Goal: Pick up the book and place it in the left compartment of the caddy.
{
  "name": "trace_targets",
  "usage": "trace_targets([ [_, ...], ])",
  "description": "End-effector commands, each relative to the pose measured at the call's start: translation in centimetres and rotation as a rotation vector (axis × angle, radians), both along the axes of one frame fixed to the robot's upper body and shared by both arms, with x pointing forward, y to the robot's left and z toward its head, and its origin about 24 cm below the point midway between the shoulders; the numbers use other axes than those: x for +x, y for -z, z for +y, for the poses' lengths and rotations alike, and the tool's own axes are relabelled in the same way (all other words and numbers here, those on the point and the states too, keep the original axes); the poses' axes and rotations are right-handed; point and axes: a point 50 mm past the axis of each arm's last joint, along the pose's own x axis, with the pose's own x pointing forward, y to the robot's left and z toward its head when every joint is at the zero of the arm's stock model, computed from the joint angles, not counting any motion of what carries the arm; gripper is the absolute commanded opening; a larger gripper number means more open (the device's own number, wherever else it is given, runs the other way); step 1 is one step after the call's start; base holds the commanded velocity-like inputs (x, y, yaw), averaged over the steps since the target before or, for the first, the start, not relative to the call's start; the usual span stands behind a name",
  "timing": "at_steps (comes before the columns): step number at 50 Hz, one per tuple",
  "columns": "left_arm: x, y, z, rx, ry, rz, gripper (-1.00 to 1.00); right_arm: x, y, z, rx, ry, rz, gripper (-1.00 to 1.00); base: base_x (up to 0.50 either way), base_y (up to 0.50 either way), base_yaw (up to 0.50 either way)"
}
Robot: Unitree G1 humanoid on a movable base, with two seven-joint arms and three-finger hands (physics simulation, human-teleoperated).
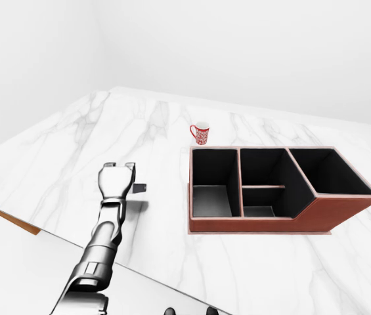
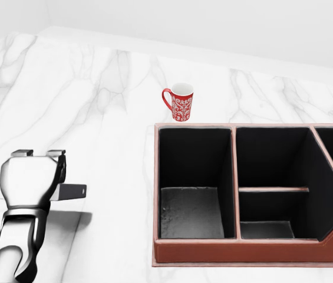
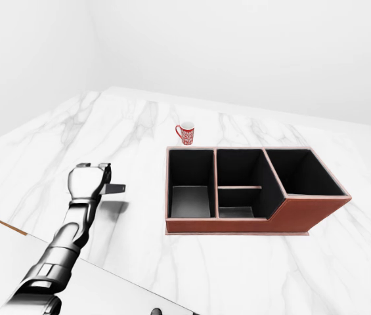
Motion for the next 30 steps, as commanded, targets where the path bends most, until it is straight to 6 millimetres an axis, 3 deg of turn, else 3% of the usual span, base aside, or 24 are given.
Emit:
trace_targets([
  [1, -2.2, -5.1, -1.1, 0.073, 0.044, -0.283, -1.0, 0.0, -0.1, 0.1, -0.006, -0.001, 0.002, 1.0, 0.0, 0.0, 0.0],
  [7, -2.4, -6.2, -1.8, 0.086, 0.051, -0.307, -1.0, 0.0, 0.0, 0.1, -0.008, -0.002, 0.006, 1.0, 0.0, 0.0, 0.0],
  [25, -6.5, -12.1, -5.8, 0.124, 0.086, -0.427, -1.0, 0.1, 0.1, 0.1, -0.005, -0.002, 0.012, 1.0, 0.0, 0.0, 0.0],
  [30, -7.0, -12.9, -6.6, 0.135, 0.085, -0.443, -1.0, 0.2, 0.2, 0.0, 0.0, -0.004, 0.015, 1.0, 0.0, 0.0, 0.0],
])
